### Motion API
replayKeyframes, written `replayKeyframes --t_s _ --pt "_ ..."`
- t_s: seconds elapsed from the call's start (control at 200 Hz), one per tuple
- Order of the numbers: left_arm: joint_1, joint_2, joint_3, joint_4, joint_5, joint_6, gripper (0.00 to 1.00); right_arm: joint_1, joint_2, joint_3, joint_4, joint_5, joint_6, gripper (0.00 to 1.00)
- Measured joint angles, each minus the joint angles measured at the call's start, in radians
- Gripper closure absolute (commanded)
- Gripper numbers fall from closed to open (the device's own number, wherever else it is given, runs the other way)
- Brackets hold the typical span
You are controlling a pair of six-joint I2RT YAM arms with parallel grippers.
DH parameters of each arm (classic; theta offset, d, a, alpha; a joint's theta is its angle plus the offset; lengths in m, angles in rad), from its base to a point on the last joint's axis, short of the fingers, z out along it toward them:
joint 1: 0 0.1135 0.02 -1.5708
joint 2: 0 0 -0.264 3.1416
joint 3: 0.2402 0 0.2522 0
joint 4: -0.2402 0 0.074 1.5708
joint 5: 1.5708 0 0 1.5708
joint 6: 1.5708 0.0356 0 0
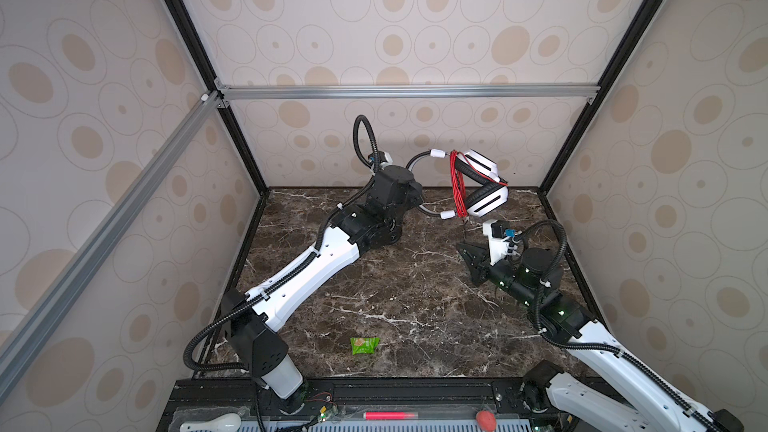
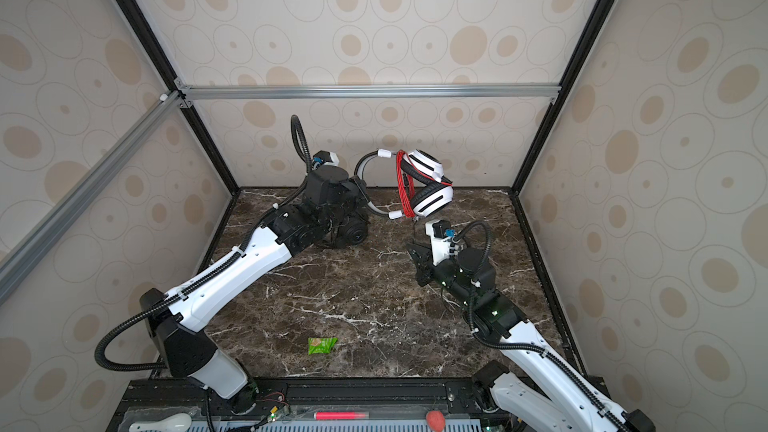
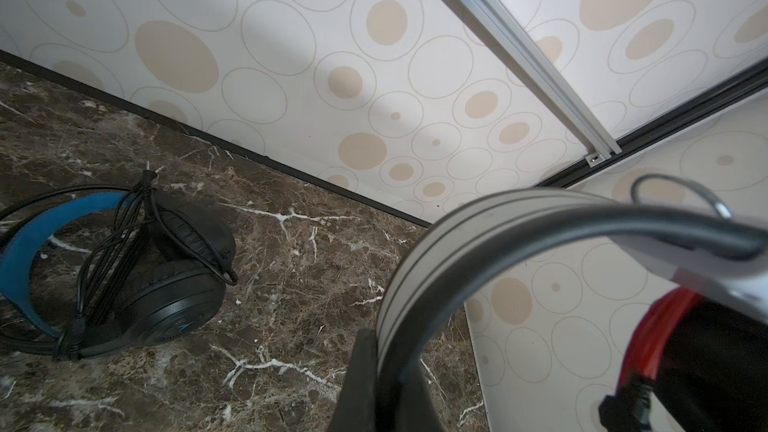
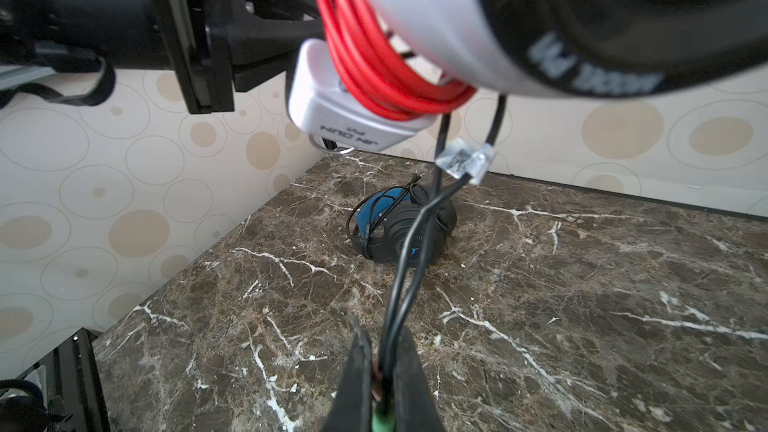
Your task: Wrap the headphones
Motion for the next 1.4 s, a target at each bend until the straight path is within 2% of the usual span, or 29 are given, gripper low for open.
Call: replayKeyframes --t_s 0.18,0.45,0.91,1.395 --pt "-0.004 0.034 0.027 -0.002 -0.043 0.031 1.0 0.046 0.019 0.113 -0.136 0.047 -0.065 1.0" --pt "-0.006 0.036 0.027 -0.048 -0.129 0.183 1.0 0.131 0.148 0.373 -0.442 0.136 -0.166 1.0" --pt "-0.019 0.029 0.008 -0.142 -0.153 0.44 1.0 0.214 0.477 0.863 -0.919 0.253 -0.259 1.0" --pt "-0.023 -0.021 -0.036 -0.163 -0.136 0.628 1.0 0.252 0.687 1.223 -1.205 0.311 -0.448 1.0"
